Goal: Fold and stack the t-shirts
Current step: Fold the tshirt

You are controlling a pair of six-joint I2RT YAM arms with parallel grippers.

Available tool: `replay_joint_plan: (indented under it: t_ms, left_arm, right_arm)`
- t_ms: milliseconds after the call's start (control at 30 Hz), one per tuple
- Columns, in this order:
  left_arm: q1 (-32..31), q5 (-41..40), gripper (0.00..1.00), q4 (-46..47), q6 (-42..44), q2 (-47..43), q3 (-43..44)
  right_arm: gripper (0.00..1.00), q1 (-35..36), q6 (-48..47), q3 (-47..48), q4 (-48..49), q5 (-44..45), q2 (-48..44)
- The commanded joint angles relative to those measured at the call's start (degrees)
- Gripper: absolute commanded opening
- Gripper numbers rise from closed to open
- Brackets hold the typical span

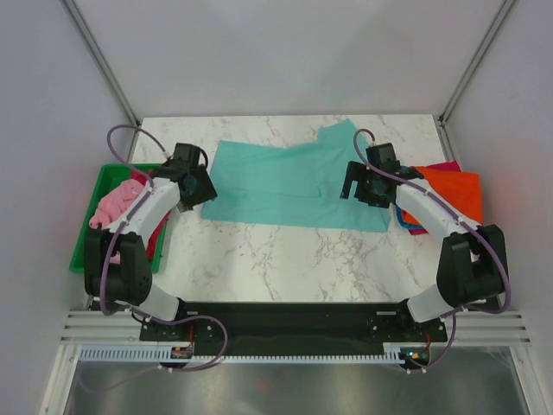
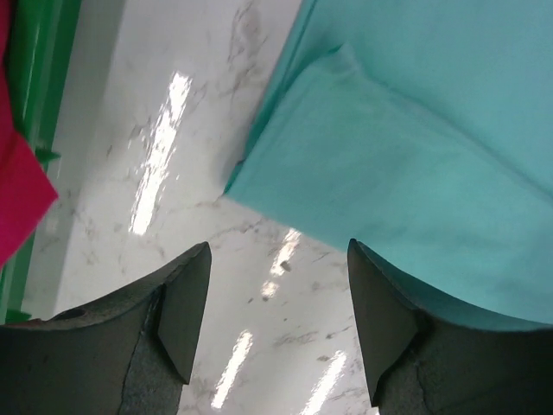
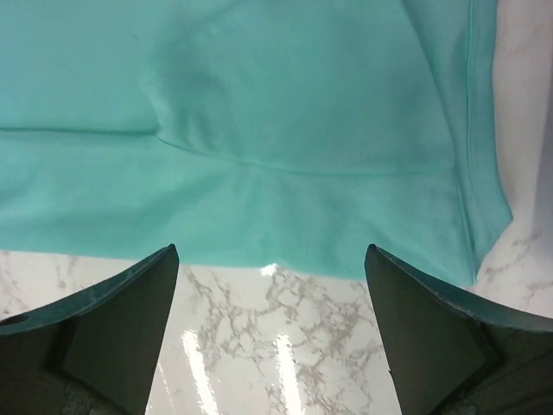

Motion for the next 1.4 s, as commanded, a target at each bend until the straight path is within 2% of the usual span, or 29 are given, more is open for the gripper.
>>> replay_joint_plan:
  t_ms: [0,100,200,300,633,800,900,1033,1200,1233,1300,1367]
  left_arm:
    - [1.26,0.13,0.72,6.49,-4.52,-3.62,-8.00]
    - [1.43,1.10,0.72,9.66,-6.63,-4.51,-12.14]
    - [1.61,1.54,0.71,13.69,-8.56,-5.38,-15.73]
    - [1.70,1.54,0.72,17.48,-9.53,-5.22,-18.03]
    - [1.87,-0.92,0.73,20.65,-11.47,0.76,-17.42]
    - [1.87,-1.10,0.69,22.32,-12.61,4.01,-17.25]
    - [1.87,-1.54,0.61,22.85,-13.05,5.59,-16.98]
    - [1.87,-1.98,0.38,23.73,-13.32,7.09,-16.81]
    - [1.87,-1.28,0.16,25.40,-13.23,6.66,-17.86]
    - [1.87,-1.10,0.09,25.49,-13.23,5.78,-18.30]
    - [1.87,-1.45,0.03,24.88,-13.49,4.11,-19.78]
    - [1.87,-3.63,0.02,22.69,-14.19,0.61,-21.37]
  right_arm:
    - [0.97,-0.66,3.14,-7.58,3.14,-1.05,-4.75]
    - [0.98,-2.41,3.23,-13.31,4.19,1.16,-8.71]
    - [0.98,-6.62,2.97,-17.53,5.94,0.63,-10.65]
    - [0.98,-7.42,3.84,-20.44,8.58,-0.25,-11.19]
    - [0.97,-8.04,4.20,-23.51,13.15,1.77,-6.54]
    - [0.94,-8.13,4.46,-25.28,15.53,3.35,-4.51]
    - [0.93,-8.13,4.64,-26.16,16.58,3.35,-3.37]
    - [0.93,-8.13,4.20,-26.42,17.03,3.53,-2.49]
    - [0.92,-8.04,3.76,-26.33,17.03,3.62,-2.40]
    - [0.92,-8.13,3.76,-26.51,16.94,3.79,-2.58]
    - [0.92,-8.13,4.11,-26.77,16.24,4.49,-3.10]
    - [0.92,-8.13,4.20,-27.47,15.80,5.20,-3.89]
